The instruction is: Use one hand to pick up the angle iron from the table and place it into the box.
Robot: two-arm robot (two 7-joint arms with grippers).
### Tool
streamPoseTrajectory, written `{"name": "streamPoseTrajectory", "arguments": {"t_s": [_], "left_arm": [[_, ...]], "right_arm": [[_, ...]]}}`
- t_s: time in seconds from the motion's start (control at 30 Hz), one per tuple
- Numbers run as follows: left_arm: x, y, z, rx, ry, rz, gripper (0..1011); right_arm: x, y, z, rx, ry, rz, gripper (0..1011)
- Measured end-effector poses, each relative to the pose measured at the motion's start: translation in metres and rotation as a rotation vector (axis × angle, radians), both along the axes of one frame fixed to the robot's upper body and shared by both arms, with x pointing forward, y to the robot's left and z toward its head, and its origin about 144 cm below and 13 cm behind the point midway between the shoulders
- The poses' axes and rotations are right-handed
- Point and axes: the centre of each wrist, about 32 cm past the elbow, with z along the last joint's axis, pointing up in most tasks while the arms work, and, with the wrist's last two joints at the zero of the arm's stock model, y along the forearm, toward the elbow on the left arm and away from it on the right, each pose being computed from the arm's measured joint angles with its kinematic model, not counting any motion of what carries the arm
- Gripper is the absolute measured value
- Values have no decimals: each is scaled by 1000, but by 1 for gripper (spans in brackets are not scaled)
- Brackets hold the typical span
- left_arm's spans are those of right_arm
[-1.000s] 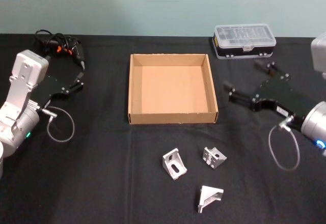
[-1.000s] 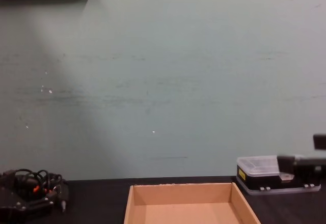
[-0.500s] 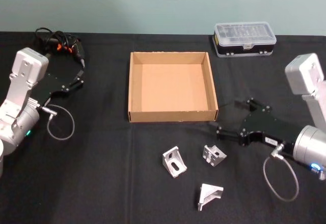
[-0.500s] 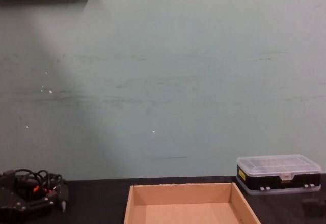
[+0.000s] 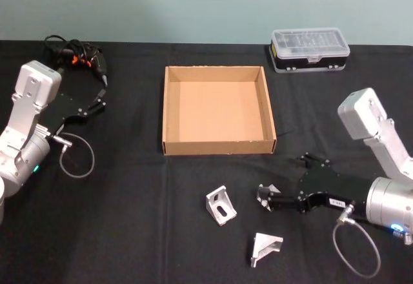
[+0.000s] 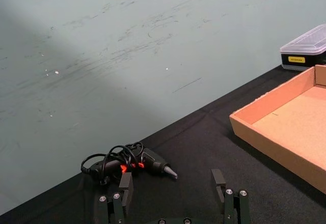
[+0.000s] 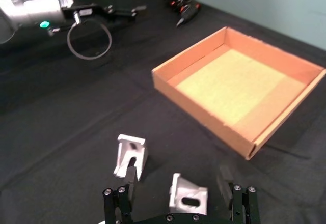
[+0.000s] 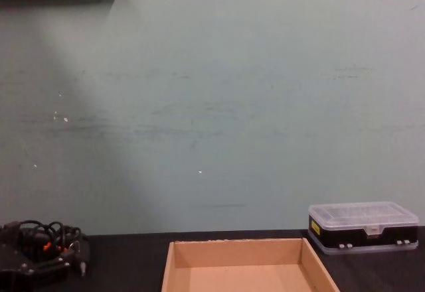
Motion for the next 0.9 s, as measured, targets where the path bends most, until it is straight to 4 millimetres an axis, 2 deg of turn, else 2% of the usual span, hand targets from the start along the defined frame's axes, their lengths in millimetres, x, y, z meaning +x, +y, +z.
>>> {"name": "streamPoseTrajectory", "arguments": {"t_s": [0.33, 0.9], "left_arm": [[0, 0, 0, 0, 0, 0, 1000], [0, 0, 0, 0, 0, 0, 1000]], "right_arm": [[0, 1, -2, -35, 40, 33, 1000], [2, 1, -18, -72, 55, -4, 1000]]}}
